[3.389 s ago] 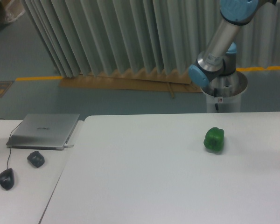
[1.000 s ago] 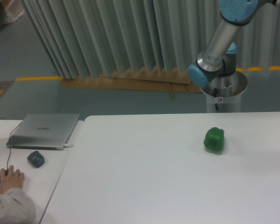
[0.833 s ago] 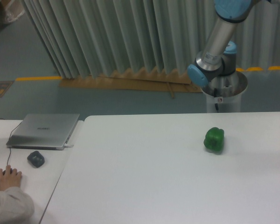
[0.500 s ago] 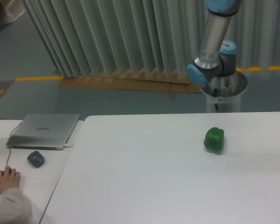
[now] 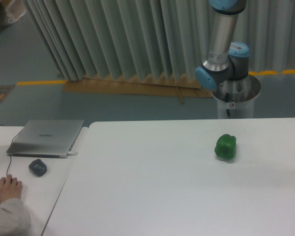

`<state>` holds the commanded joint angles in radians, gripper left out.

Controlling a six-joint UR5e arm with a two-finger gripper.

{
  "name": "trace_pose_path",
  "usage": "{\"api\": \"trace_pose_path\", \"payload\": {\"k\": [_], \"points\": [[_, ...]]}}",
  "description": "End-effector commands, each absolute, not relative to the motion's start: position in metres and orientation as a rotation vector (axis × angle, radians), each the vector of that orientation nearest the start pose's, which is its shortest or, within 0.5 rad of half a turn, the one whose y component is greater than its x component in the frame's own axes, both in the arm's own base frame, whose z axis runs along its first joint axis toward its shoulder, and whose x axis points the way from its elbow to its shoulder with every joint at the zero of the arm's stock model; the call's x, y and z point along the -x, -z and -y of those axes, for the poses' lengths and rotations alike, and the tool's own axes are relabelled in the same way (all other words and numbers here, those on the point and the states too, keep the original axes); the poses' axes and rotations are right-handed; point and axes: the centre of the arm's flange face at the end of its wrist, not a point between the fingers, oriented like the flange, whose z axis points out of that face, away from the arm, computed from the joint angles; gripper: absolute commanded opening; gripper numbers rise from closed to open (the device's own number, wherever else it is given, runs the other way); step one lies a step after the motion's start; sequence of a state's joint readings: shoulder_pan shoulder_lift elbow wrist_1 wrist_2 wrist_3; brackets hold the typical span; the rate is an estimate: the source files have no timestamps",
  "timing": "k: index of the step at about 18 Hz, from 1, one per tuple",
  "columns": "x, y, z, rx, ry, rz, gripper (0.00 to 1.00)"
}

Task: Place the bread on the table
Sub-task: 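Lower the gripper holding the bread piece toward the table, then set the bread piece on the table and open the gripper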

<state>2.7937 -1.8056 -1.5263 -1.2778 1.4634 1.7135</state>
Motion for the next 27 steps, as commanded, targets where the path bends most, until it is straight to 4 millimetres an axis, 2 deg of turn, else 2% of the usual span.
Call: {"api": "trace_pose_path", "payload": {"k": [6,8,12,15,18,23,26,27], "points": [[0.463,-0.414,-0.396,2.879,-0.128,-0.901,0.18],[0.442,-0.413,-0.418,2.863,-0.119,-0.956,0.18],[0.414,-0.411,-0.447,2.844,-0.109,-1.023,0.18],[0.399,-0.402,-0.465,2.924,-0.139,-1.032,0.18],[0.399,-0.382,-0.47,2.989,-0.115,-1.067,0.19],[0.399,-0.371,-0.472,2.994,-0.095,-1.069,0.19],[0.401,-0.371,-0.474,2.983,-0.143,-1.064,0.2],[0.401,-0.364,-0.473,2.986,-0.139,-1.062,0.2]]}}
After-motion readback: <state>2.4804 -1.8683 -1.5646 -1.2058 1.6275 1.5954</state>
